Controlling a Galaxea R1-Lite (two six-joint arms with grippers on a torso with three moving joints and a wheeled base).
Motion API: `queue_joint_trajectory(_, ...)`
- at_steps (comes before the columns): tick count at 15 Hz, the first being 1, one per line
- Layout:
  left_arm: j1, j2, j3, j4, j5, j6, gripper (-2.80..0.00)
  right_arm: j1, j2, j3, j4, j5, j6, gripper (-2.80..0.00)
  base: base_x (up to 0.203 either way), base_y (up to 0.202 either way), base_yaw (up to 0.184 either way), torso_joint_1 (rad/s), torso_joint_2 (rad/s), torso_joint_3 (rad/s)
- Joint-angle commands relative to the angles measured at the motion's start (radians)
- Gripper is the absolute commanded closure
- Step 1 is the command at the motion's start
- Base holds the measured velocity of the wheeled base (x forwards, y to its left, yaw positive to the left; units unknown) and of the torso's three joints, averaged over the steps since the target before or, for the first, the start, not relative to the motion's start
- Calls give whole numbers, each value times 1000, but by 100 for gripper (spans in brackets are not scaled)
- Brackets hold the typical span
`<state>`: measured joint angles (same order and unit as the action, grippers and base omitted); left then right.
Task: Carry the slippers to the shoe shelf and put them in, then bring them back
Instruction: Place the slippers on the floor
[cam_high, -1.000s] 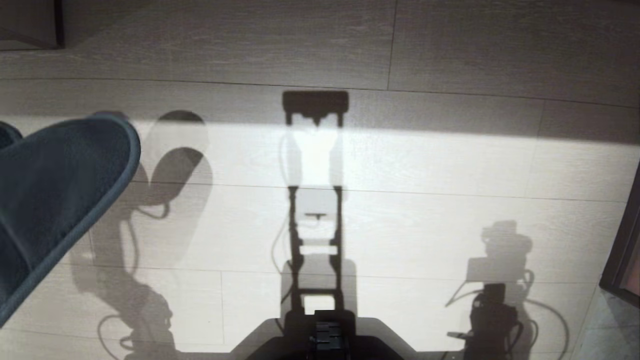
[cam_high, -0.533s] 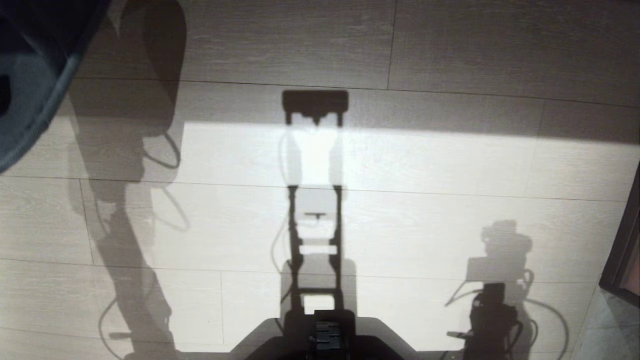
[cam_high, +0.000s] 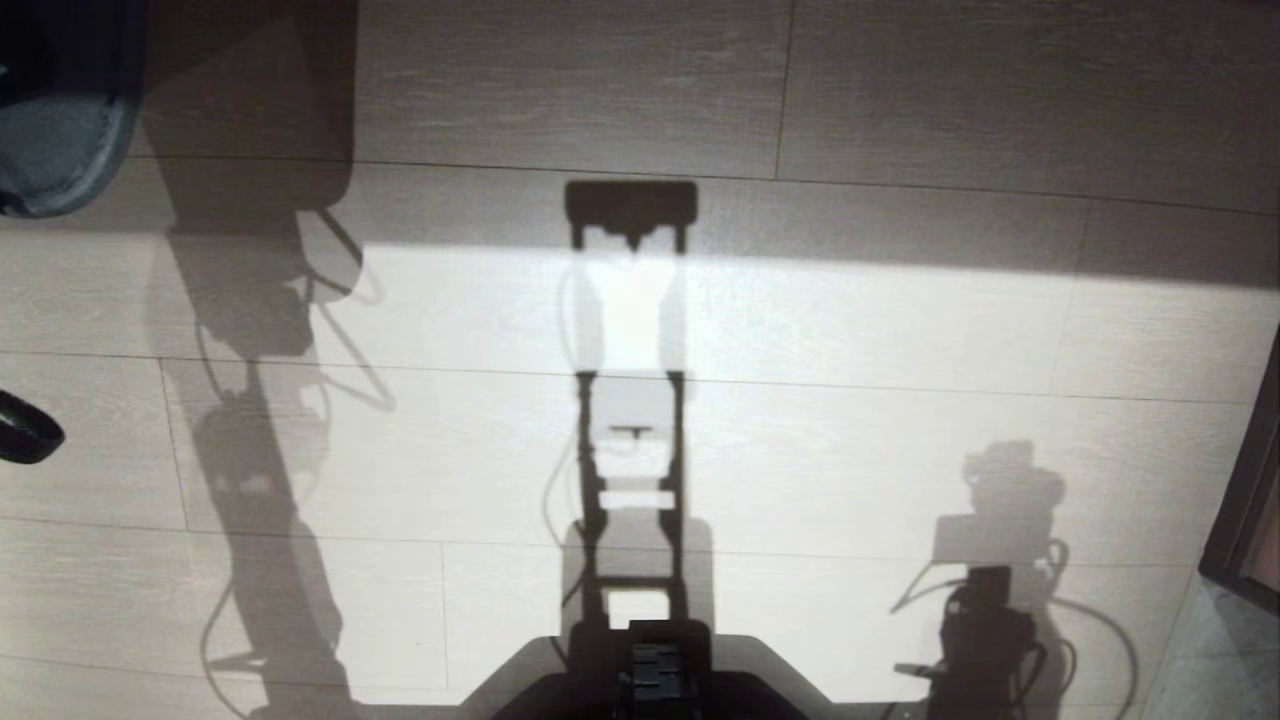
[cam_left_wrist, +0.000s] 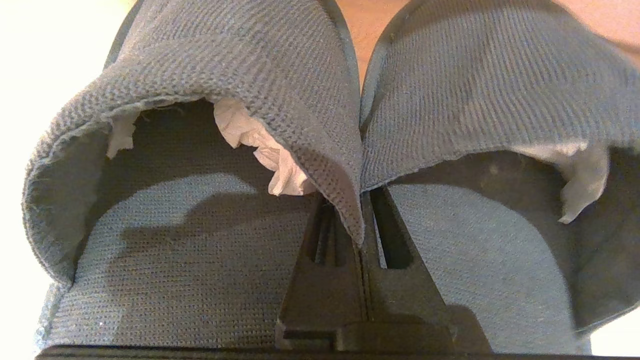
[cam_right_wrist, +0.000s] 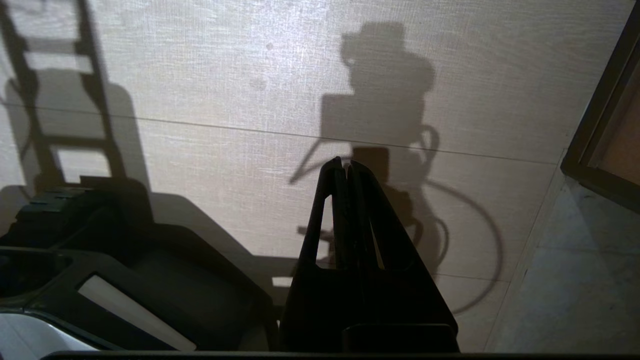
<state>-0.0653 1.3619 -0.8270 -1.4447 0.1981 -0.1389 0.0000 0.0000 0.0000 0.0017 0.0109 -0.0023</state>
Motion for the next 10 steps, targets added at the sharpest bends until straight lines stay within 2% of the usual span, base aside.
queue_joint_trajectory(1,-8,124,-27,-69,2,-29,0,1,-1,0,0,0,-1,0,0,0,0,0,0,0)
queue_joint_trajectory(5,-39,248,-70,-85,4,-41,0,2,-2,0,0,0,-1,0,0,0,0,0,0,0)
queue_joint_trajectory(10,-60,407,-261,-85,4,-41,0,0,-2,0,0,0,-1,0,0,0,0,0,0,0)
